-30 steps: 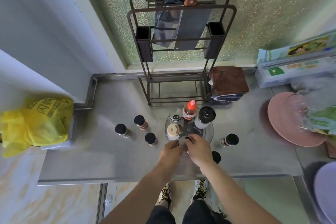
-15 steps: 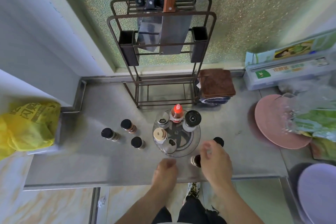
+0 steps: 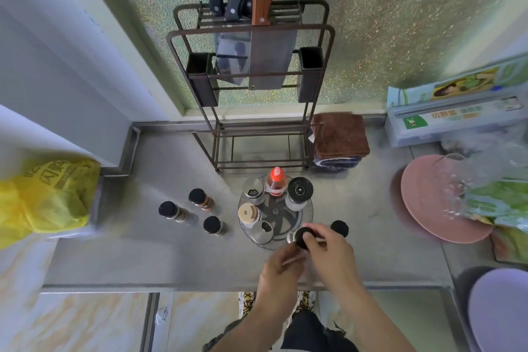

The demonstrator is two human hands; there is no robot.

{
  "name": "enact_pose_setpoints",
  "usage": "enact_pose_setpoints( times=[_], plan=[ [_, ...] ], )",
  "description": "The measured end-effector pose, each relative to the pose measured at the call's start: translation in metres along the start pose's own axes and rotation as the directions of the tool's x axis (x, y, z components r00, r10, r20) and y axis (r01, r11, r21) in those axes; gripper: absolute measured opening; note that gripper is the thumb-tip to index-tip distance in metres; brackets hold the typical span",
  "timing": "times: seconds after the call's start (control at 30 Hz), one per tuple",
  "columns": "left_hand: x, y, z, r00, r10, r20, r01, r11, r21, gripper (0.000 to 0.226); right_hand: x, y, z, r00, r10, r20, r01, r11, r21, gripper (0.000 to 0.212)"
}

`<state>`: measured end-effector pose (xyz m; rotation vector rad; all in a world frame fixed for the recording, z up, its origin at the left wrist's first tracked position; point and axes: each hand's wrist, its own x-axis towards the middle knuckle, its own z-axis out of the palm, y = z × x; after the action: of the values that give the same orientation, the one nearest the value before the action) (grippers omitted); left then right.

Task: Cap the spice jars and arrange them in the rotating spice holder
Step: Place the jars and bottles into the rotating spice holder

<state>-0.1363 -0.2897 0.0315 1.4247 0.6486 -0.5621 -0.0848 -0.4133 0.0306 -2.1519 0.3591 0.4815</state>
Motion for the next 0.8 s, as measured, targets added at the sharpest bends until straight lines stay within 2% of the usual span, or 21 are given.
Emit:
enact_pose_setpoints(
  times=[0.2, 0.3, 0.43, 0.5, 0.57, 0.63, 0.67, 0.73, 0.8],
  plan=[
    [0.015, 0.006, -0.009, 0.99, -0.062, -0.128, 0.059, 0.998, -0.024, 0.034, 0.022, -0.024, 0.027, 0.993, -0.019, 0.113, 0.03, 0.995, -0.094, 0.027],
    [0.021, 0.002, -0.009, 0.987, -0.097, -0.124, 0.098, 0.995, 0.001, 0.035, 0.025, -0.022, 0.04, 0.986, 0.011, 0.167, 0.02, 0.983, -0.183, 0.031],
    [0.025, -0.008, -0.009, 0.978, -0.149, -0.143, 0.155, 0.987, 0.033, 0.033, 0.023, -0.018, 0.042, 0.985, 0.041, 0.168, -0.016, 0.988, -0.152, 0.038],
    [0.024, -0.011, -0.008, 0.96, -0.215, -0.179, 0.225, 0.974, 0.039, 0.025, 0.018, -0.015, 0.033, 0.993, 0.027, 0.117, -0.013, 0.992, -0.127, 0.034],
    [0.02, -0.011, -0.003, 0.951, -0.253, -0.176, 0.262, 0.965, 0.025, 0.021, 0.013, -0.008, 0.016, 0.998, -0.033, -0.054, 0.026, 0.992, -0.123, 0.022],
    [0.016, -0.005, 0.013, 0.961, -0.262, -0.09, 0.264, 0.964, 0.021, 0.029, 0.013, 0.005, -0.004, 0.961, -0.077, -0.267, 0.035, 0.987, -0.156, 0.013],
    [0.015, 0.0, 0.023, 0.967, -0.251, -0.041, 0.252, 0.967, 0.027, 0.032, 0.016, 0.013, -0.013, 0.943, -0.064, -0.327, 0.013, 0.988, -0.157, 0.014],
    [0.018, 0.011, 0.045, 0.976, -0.219, 0.01, 0.218, 0.975, 0.035, 0.035, 0.026, 0.026, -0.026, 0.948, 0.015, -0.317, -0.066, 0.986, -0.151, 0.022],
    [0.026, 0.018, 0.065, 0.98, -0.196, 0.022, 0.195, 0.98, 0.047, 0.044, 0.038, 0.036, -0.031, 0.975, 0.092, -0.204, -0.13, 0.976, -0.177, 0.029]
  ],
)
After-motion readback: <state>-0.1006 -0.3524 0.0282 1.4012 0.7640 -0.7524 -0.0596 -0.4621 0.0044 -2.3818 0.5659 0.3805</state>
